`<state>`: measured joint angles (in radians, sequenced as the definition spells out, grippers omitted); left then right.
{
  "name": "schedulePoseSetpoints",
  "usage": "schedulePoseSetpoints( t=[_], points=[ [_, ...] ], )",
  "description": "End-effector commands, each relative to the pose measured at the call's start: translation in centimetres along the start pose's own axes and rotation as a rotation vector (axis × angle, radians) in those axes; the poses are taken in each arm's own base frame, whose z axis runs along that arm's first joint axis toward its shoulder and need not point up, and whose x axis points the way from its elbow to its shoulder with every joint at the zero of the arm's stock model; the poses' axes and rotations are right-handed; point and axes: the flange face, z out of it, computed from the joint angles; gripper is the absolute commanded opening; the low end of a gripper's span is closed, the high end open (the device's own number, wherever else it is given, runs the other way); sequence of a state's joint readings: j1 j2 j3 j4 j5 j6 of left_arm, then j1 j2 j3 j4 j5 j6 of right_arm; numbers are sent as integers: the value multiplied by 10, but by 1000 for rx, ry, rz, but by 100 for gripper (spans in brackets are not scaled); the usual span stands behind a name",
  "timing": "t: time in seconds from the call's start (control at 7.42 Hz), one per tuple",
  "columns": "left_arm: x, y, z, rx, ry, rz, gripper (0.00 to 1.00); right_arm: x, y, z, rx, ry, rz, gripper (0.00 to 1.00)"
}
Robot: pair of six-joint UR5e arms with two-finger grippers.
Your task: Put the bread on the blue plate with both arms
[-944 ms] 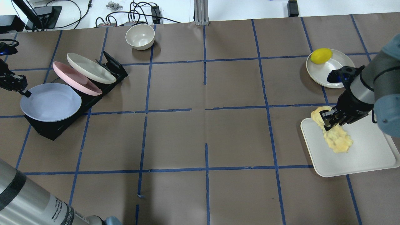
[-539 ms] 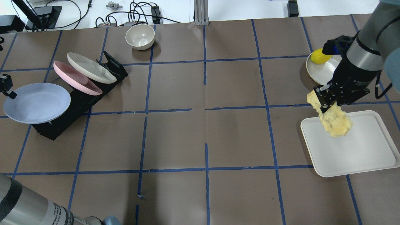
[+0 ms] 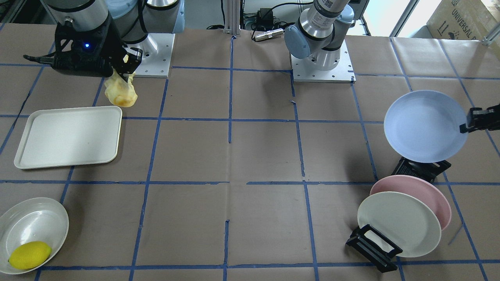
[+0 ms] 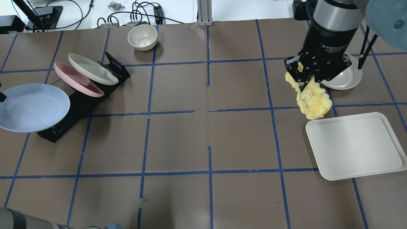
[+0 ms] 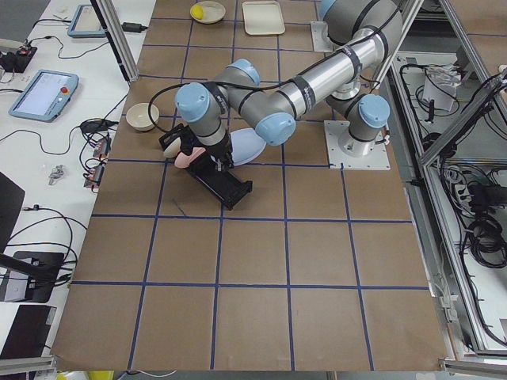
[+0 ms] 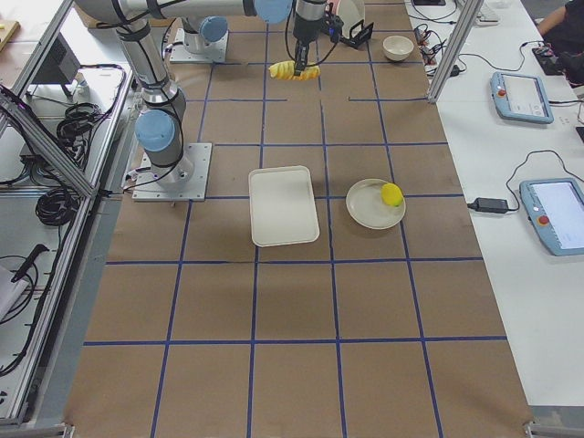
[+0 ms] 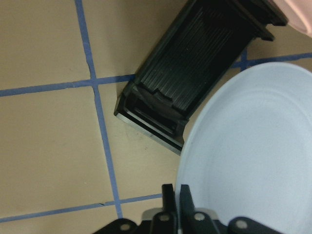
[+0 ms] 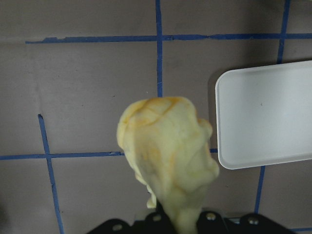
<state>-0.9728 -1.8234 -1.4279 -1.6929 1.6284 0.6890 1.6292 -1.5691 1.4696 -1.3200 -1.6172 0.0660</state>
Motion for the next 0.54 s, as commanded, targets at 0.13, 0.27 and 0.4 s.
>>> schedulePoseSetpoints(
  t=[0.13,0.27,0.4],
  points=[
    [179,-52,19,58,-10,-6,4,-26,9,-10,2,2,-36,19],
    [215,-64,27,81,-12,-38,4,-27,10,-9,-1,1,-39,19],
    [256,-77,44,124,28,-64,4,-27,10,-10,2,4,-47,20]
  ],
)
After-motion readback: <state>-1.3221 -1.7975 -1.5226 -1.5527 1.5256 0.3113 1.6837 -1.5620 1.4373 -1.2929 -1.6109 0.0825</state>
